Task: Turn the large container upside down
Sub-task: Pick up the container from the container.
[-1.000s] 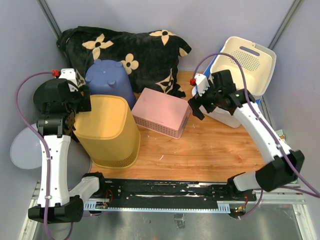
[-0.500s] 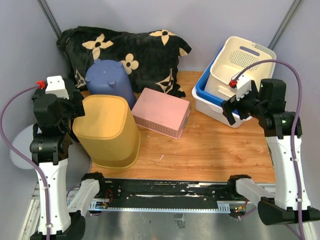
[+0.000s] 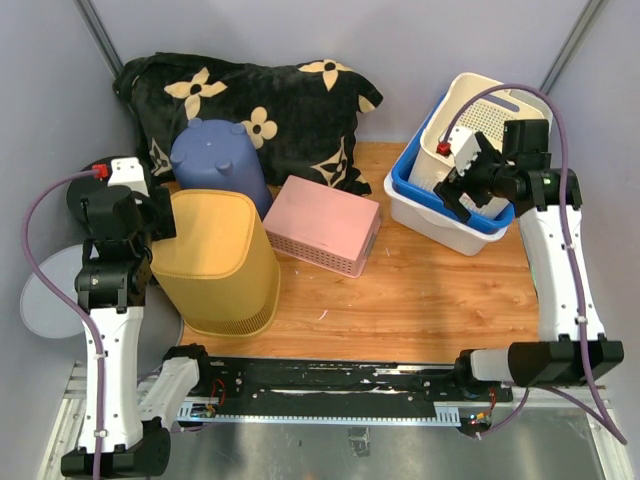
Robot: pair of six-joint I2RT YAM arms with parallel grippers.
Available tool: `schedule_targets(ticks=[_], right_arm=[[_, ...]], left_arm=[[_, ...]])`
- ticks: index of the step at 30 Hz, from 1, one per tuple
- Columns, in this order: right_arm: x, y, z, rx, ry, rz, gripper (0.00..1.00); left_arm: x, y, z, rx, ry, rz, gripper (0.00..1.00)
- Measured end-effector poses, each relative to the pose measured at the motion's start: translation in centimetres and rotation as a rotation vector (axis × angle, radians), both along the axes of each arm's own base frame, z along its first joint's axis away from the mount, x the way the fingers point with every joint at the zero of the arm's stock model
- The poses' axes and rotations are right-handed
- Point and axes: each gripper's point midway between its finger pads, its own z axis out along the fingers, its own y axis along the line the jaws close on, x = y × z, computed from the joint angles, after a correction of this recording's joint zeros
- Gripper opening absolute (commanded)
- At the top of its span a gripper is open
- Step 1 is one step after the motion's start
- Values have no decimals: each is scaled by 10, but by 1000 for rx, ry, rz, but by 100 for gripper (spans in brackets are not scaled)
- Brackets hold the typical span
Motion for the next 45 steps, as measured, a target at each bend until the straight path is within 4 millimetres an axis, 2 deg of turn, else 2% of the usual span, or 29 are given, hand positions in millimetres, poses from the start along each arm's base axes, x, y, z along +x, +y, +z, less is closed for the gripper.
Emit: schedule_targets(ticks=[4,9,11,13,16,19,22,26,31,39,45], right_arm=[[24,-16,-16,-55,34,8,99],[65,-42,5,-83,-22,-25,97],[74,-49,9,-94,-35,-30,97],[75,-50,3,-101,-19,-25,97],[69,-50,-19,-103,28,-14,97],[54,-48,-47,-99,94,-9,97],[41,-48,-60,-98,117,-10,96],[38,-56,-62,-122,37,-67,94],[48,-73,-59,-152,-82,-191,94],[66,-88,-32,-154,-228,-323,93],[71,-81,-37,-158,-256,-353,92]], left_arm=[[0,1,-1,3,-4,3,97],[2,1,-3,4,-11,7,97],[1,2,-3,5,-16,8,97],[2,2,-3,6,-21,9,97],[2,2,-3,6,-26,9,97],[2,2,-3,6,-27,10,96],[4,2,-4,4,-27,11,95],[7,3,-4,-6,-30,27,95],[7,9,-2,2,-29,61,95],[6,11,-2,6,-31,80,95],[4,13,-2,9,-30,90,95]])
